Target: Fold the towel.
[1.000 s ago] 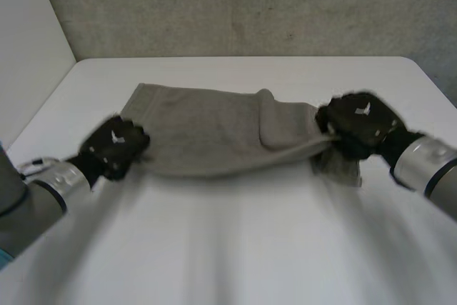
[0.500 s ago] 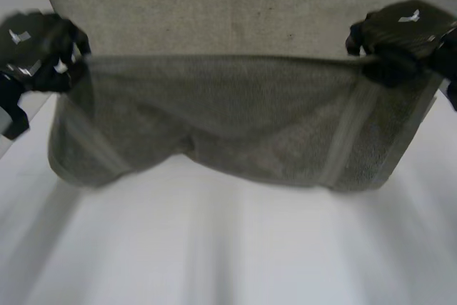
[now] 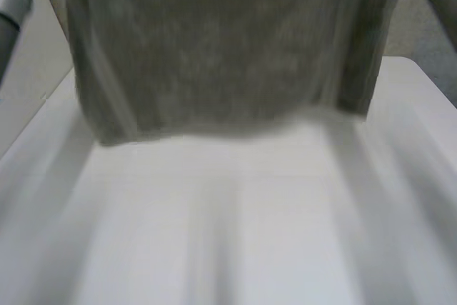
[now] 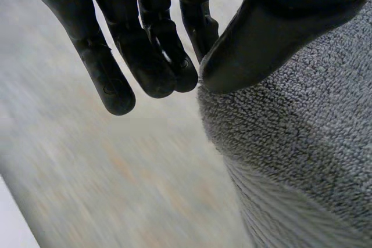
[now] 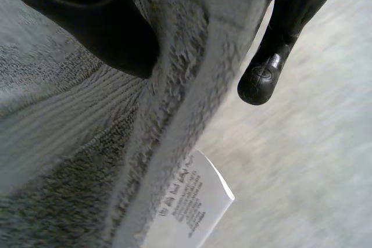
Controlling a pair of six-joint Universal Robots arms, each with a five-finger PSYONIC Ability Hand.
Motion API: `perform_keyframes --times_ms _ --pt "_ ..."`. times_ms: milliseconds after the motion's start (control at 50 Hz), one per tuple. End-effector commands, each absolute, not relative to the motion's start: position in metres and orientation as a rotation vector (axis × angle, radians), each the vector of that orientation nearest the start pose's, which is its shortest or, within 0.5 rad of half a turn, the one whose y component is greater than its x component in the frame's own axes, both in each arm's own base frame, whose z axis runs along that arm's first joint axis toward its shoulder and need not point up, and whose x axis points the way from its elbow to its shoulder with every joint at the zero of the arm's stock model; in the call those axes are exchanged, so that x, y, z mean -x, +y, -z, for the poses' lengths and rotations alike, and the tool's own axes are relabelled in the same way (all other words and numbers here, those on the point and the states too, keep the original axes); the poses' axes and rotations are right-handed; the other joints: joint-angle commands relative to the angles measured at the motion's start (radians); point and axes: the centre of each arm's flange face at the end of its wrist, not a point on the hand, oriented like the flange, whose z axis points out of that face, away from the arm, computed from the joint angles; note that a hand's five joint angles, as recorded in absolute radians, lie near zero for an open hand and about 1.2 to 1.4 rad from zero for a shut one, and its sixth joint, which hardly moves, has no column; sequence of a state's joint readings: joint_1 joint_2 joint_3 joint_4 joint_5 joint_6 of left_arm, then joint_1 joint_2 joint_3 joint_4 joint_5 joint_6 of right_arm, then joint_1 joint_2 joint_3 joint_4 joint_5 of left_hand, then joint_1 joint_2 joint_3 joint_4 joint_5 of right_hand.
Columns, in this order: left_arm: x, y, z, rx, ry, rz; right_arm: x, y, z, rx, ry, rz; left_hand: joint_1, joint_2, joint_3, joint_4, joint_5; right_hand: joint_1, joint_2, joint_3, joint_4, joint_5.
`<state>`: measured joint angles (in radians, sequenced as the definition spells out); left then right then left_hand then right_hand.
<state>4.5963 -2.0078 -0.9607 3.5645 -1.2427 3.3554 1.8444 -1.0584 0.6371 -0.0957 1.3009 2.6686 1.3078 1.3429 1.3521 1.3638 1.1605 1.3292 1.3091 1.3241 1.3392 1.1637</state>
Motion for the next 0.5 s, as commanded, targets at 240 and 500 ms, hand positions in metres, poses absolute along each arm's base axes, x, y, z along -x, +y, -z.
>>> perform_keyframes --times_ms 240,500 --pt "0.19 -0.397 -0.291 -0.731 1.862 2.62 -0.254 -0.36 -0.348 1.063 1.566 2.361 0.089 0.053 0.044 0.032 0.061 0.067 0.087 0.072 0.057 0.058" --pt "0.17 -0.339 -0.167 -1.02 2.05 2.285 -0.23 -0.324 -0.226 1.105 1.877 1.971 0.089 0.053 0.044 0.032 0.061 0.067 0.087 0.072 0.057 0.058"
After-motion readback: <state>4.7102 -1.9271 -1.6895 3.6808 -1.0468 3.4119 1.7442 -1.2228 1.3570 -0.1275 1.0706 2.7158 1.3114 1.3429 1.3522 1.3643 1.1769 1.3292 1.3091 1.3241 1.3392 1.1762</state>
